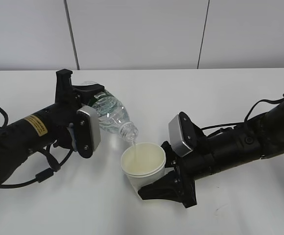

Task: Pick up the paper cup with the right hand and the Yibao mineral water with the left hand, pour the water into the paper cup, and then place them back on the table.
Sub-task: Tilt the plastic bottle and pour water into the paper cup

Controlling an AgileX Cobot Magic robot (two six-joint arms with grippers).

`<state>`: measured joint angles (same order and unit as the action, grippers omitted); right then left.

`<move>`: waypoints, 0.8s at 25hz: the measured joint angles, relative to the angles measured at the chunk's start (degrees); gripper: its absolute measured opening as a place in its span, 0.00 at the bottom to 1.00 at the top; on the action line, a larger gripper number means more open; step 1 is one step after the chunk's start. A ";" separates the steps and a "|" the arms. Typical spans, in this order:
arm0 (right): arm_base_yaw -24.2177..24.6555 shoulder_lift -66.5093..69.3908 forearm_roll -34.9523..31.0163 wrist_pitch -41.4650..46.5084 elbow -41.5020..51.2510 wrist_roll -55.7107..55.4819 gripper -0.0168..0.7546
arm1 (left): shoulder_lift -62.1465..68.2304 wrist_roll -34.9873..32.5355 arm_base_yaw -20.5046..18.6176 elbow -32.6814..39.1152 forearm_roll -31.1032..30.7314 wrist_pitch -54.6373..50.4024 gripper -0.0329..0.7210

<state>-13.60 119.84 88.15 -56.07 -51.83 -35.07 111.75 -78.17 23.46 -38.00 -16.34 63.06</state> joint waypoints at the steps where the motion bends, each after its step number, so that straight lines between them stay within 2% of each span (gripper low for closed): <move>1: 0.00 0.00 0.09 -0.15 0.00 -0.10 0.70 | 0.00 -0.05 0.00 0.00 0.00 0.00 0.48; 9: 0.00 0.00 -0.02 -0.66 0.00 -0.10 0.70 | 0.00 -4.19 0.00 0.00 0.00 0.00 0.48; 20: 0.00 0.00 -0.10 -0.79 0.00 -0.10 0.70 | 0.00 -4.51 0.00 0.00 0.00 0.39 0.48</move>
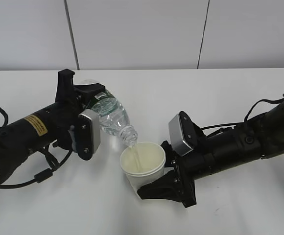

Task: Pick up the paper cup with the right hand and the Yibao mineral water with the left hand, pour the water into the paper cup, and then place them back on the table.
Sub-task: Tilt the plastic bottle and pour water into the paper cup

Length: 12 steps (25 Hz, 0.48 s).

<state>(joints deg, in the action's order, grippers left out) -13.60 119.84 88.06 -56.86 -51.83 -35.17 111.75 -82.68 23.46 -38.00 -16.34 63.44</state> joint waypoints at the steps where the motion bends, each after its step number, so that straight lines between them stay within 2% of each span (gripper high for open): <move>1: 0.00 0.00 0.00 0.00 0.00 -0.10 0.70 | 0.00 -0.13 0.00 0.00 0.00 0.00 0.48; 12: 0.00 0.00 0.00 0.00 0.00 -0.10 0.70 | 0.00 -1.34 0.00 0.00 -0.57 0.00 0.47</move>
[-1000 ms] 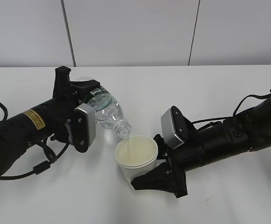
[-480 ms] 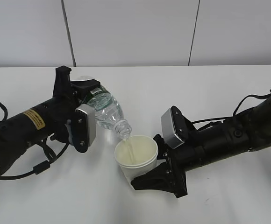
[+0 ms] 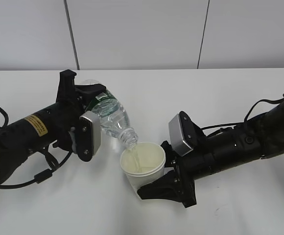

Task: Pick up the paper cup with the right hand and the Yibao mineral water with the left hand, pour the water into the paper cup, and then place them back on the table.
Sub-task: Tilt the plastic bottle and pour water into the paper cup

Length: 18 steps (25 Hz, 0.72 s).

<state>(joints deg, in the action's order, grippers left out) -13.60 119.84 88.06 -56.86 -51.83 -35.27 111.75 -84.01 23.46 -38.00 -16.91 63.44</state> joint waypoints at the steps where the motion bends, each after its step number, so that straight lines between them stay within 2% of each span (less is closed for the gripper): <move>1: 0.00 0.00 0.00 0.00 0.00 0.00 0.70 | 0.00 -0.11 0.00 0.00 0.00 0.00 0.47; 18: 0.00 0.00 0.00 0.00 0.00 0.00 0.70 | 0.00 -0.74 0.00 0.00 0.00 0.37 0.47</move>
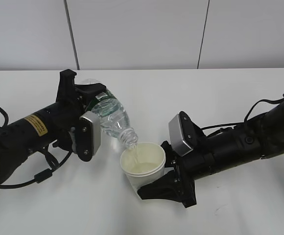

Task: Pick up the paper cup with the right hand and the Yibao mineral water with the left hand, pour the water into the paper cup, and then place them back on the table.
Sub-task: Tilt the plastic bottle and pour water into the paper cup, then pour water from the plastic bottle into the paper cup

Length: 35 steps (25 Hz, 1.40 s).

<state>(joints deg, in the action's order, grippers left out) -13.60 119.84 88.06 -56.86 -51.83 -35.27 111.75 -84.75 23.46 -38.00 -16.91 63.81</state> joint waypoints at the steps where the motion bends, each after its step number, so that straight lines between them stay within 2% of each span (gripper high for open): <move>1: 0.00 0.00 0.00 0.11 0.00 0.00 0.70 | 0.00 -0.01 0.00 0.00 0.00 0.00 0.47; 16: 0.00 0.80 -1.49 1.17 -0.49 0.00 0.70 | 0.00 -0.05 0.00 0.00 -0.43 0.01 0.47; 25: -4.60 0.88 -1.89 4.21 -2.14 0.00 0.70 | 0.00 -0.05 0.00 0.00 -0.43 0.06 0.47; 35: -4.84 0.88 -3.01 6.76 -2.14 0.00 0.70 | 0.00 -0.05 0.00 0.00 -0.50 0.06 0.47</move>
<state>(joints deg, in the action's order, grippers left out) -18.43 120.72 85.05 -50.11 -53.97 -35.27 111.75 -84.80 23.46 -38.00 -17.41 63.87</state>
